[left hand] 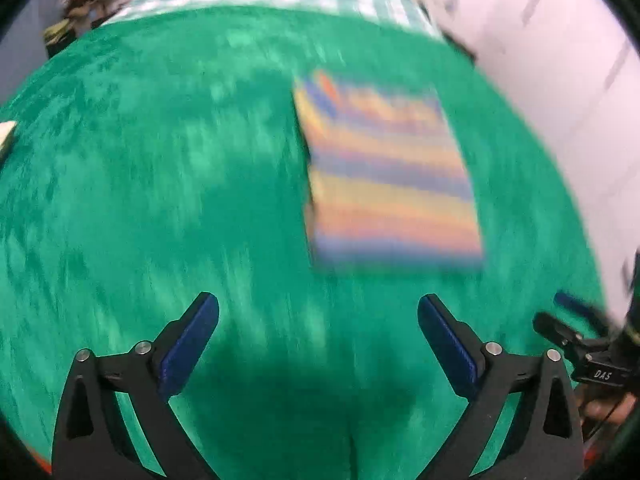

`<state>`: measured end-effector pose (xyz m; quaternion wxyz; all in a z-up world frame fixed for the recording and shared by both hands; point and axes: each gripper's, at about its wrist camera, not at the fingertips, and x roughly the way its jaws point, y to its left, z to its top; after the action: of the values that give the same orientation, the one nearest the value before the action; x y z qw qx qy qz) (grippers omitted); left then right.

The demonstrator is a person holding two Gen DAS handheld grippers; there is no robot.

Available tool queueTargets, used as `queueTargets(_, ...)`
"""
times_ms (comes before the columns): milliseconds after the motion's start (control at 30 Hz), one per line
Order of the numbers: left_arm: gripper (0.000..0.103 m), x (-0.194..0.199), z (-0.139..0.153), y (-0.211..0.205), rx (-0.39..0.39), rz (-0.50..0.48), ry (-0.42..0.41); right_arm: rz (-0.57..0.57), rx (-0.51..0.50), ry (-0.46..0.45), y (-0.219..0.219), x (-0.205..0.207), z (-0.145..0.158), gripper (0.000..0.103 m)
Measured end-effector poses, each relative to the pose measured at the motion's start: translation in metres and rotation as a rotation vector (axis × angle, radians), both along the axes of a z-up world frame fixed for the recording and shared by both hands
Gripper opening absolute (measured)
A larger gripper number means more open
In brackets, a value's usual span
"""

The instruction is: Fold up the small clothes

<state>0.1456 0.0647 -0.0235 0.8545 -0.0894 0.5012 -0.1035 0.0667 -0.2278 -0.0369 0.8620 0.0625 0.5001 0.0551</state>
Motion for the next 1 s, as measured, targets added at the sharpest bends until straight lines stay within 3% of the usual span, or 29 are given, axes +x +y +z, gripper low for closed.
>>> queueTargets(133,0.1,0.084,-0.012,0.002,-0.042,0.003,0.003,-0.057,0.205,-0.041,-0.024,0.093,0.005,0.103)
queueTargets(267,0.095,0.143,-0.072,-0.005,-0.048,0.022,0.184,-0.093,0.343,0.064,-0.021,0.172,-0.043,0.101)
queueTargets(333,0.093,0.149,-0.082,-0.008,-0.075,0.054,0.182,-0.099,0.368,0.09,-0.011,0.19,-0.061,0.099)
queueTargets(367,0.084,0.15,-0.08,-0.015,-0.09,0.033,0.151,-0.092,0.336,0.065,-0.003,0.196,-0.063,0.091)
queueTargets(400,0.041,0.151,-0.079,-0.024,-0.099,-0.011,0.149,-0.064,0.294,0.034,0.007,0.201,-0.061,0.056)
queueTargets(433,0.013,0.154,-0.08,-0.034,-0.114,-0.059,0.163,-0.015,0.269,0.021,0.019,0.205,-0.06,0.033)
queueTargets(500,0.012,0.155,-0.069,-0.051,-0.031,-0.085,0.15,0.031,0.153,0.017,0.042,0.21,-0.052,0.026)
queueTargets(567,0.012,0.147,-0.042,-0.059,-0.001,-0.115,0.083,0.079,0.082,-0.04,0.054,0.205,-0.029,0.025)
queueTargets(767,0.013,0.111,0.056,-0.056,-0.029,-0.141,-0.139,0.151,0.091,-0.26,0.053,0.171,0.073,0.025)
queueTargets(800,0.018,0.108,0.063,-0.054,-0.028,-0.141,-0.155,0.15,0.092,-0.273,0.052,0.168,0.08,0.025)
queueTargets(833,0.037,0.107,0.061,-0.055,-0.018,-0.136,-0.14,0.146,0.096,-0.276,0.049,0.165,0.085,0.026)
queueTargets(867,0.058,0.108,0.05,-0.058,-0.005,-0.136,-0.106,0.131,0.099,-0.253,0.042,0.165,0.083,0.031)
queueTargets(900,0.097,0.108,0.036,-0.061,0.021,-0.124,-0.06,0.12,0.097,-0.215,0.038,0.167,0.076,0.051)
queueTargets(933,0.098,0.102,0.02,-0.061,0.052,-0.099,-0.022,0.093,0.076,-0.161,0.029,0.164,0.065,0.068)
queueTargets(967,0.094,0.085,0.002,-0.056,0.079,-0.074,0.0,0.044,0.022,-0.1,0.019,0.155,0.048,0.099)
queueTargets(1000,0.089,0.067,-0.014,-0.054,0.092,-0.076,0.027,0.023,-0.01,-0.084,0.012,0.142,0.04,0.103)
